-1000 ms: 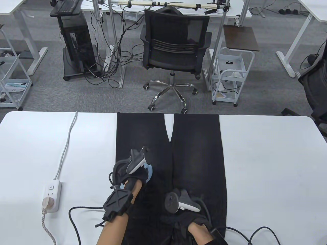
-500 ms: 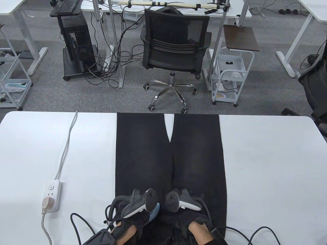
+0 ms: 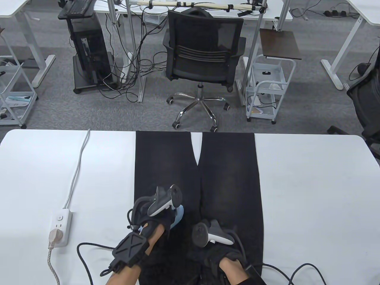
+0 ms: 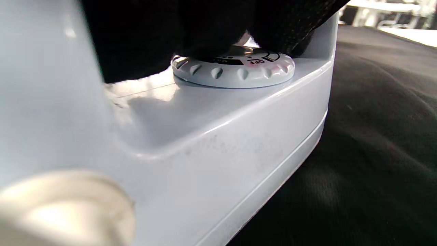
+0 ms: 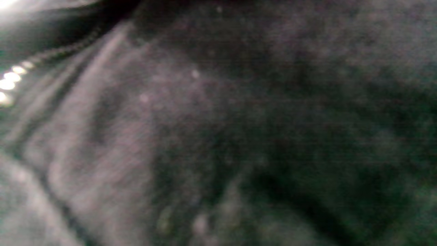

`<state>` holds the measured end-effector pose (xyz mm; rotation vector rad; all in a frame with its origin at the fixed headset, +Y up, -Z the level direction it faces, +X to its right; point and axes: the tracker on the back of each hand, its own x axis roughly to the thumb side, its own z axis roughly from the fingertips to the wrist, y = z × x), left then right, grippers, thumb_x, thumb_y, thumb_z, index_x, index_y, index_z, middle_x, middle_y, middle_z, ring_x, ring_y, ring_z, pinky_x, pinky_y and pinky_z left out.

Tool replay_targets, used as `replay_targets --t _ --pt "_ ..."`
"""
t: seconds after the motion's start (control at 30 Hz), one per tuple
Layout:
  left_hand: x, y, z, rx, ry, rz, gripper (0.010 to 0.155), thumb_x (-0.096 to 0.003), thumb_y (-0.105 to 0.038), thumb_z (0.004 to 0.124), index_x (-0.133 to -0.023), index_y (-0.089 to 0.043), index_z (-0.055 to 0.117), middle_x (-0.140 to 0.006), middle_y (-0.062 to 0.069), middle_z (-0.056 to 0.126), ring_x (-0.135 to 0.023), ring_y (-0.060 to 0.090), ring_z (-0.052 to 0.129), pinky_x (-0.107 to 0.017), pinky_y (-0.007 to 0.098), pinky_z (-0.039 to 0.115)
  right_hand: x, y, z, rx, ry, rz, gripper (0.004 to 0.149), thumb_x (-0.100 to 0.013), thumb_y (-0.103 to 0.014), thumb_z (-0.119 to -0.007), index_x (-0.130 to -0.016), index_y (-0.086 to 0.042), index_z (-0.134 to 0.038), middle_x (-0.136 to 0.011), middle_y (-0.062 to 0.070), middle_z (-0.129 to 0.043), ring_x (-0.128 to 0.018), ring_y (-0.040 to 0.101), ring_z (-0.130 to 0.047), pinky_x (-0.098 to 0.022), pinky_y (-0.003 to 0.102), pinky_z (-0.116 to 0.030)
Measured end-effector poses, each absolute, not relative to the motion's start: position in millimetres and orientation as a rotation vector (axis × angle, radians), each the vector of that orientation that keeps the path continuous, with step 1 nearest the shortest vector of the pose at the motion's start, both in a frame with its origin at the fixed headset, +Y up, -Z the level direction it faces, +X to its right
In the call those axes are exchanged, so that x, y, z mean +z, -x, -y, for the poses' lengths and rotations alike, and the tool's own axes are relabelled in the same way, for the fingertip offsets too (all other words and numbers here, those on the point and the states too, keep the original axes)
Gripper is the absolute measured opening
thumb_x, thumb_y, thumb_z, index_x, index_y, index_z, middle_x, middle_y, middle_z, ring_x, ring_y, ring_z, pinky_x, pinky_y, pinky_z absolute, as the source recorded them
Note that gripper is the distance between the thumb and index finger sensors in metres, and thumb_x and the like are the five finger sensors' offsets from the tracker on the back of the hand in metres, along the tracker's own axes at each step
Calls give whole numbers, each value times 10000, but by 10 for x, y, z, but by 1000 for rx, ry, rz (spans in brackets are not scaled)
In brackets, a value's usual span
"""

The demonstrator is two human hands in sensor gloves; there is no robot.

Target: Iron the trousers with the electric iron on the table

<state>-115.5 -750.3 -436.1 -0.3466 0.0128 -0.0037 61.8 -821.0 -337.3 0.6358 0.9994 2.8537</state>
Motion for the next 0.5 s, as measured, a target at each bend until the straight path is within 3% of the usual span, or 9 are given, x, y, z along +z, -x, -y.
replay_targets --t 0.3,0.5 --pt "-4957 1284 7518 16 308 -171 429 -546 -414 790 -833 -99 739 -420 -16 952 -310 156 993 -443 467 869 -3368 -601 8212 2857 -641 -1007 935 -539 -626 -517 -1073 -135 73 -1048 306 166 -927 574 76 -592 788 -161" --pt "-5039 1319 7521 44 327 -163 428 -550 -411 792 -837 -99 733 -419 -17 948 -307 155 990 -439 464 869 -3367 -600 8216 2841 -637 -1017 930 -543 -623 -516 -1069 -141 80 -1042 301 178 -919 571 90 -585 787 -146"
